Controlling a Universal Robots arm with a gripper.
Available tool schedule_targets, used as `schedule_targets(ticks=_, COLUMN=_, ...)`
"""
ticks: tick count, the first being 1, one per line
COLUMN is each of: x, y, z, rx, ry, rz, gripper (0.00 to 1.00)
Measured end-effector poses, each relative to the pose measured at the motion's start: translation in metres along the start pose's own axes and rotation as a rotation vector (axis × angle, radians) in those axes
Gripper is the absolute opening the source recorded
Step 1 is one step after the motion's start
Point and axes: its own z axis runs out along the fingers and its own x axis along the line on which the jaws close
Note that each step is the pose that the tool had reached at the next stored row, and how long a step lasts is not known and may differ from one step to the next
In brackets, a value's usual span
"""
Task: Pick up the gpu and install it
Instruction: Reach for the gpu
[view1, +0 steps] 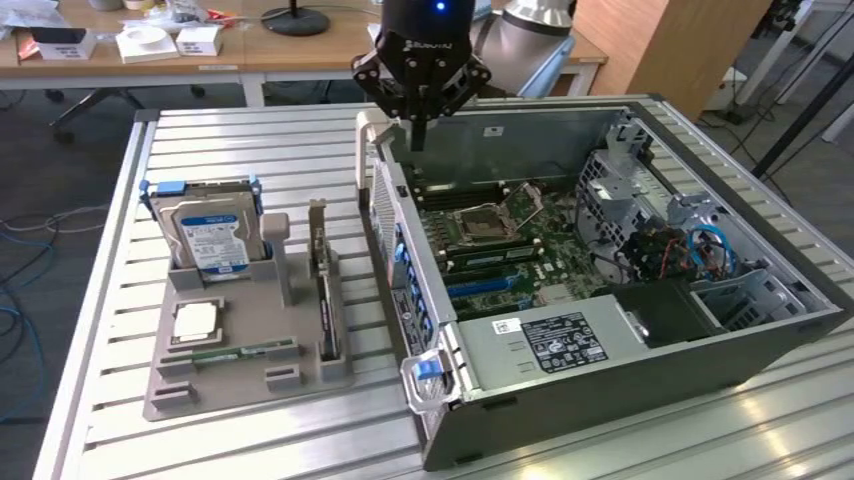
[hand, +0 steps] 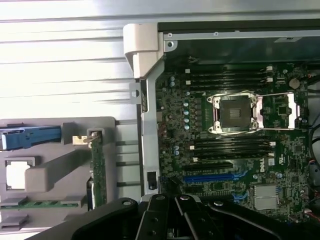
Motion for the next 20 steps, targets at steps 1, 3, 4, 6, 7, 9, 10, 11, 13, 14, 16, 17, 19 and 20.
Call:
schedule_targets(ticks=1, x=0.003, y=-0.0002, z=0.0000, rx=0.0001, ry=0.0000, rz=0.000, gripper=0.10)
schedule_targets(ticks=3, x=0.009, y=-0.0007, z=-0.0001, rx=0.0004, ry=0.0000, rz=0.000, gripper=0.10)
schedule_targets(ticks=4, x=0.013, y=-0.0009, z=-0.0002, rx=0.0005, ry=0.0000, rz=0.000, gripper=0.10)
schedule_targets(ticks=6, x=0.020, y=-0.0015, z=-0.0003, rx=0.0005, ry=0.0000, rz=0.000, gripper=0.10)
schedule_targets(ticks=7, x=0.024, y=-0.0018, z=-0.0003, rx=0.0005, ry=0.0000, rz=0.000, gripper=0.10)
schedule_targets(ticks=9, x=0.030, y=-0.0023, z=-0.0004, rx=0.0005, ry=0.0000, rz=0.000, gripper=0.10)
schedule_targets(ticks=10, x=0.034, y=-0.0025, z=-0.0004, rx=0.0005, ry=0.0000, rz=0.000, gripper=0.10)
schedule_targets(ticks=11, x=0.037, y=-0.0028, z=-0.0005, rx=0.0005, ry=0.0000, rz=0.000, gripper=0.10)
schedule_targets(ticks=13, x=0.046, y=-0.0034, z=-0.0006, rx=0.0005, ry=0.0000, rz=0.000, gripper=0.10)
schedule_targets(ticks=14, x=0.049, y=-0.0037, z=-0.0007, rx=0.0005, ry=-0.0001, rz=0.000, gripper=0.10)
schedule_targets(ticks=16, x=0.055, y=-0.0041, z=-0.0007, rx=0.0006, ry=0.0000, rz=0.000, gripper=0.10)
schedule_targets(ticks=17, x=0.059, y=-0.0044, z=-0.0007, rx=0.0006, ry=0.0000, rz=0.000, gripper=0.10)
schedule_targets(ticks=19, x=0.065, y=-0.0049, z=-0.0007, rx=0.0008, ry=0.0000, rz=0.000, gripper=0.10)
schedule_targets(ticks=20, x=0.067, y=-0.0050, z=-0.0007, rx=0.0013, ry=0.0001, rz=0.000, gripper=0.10)
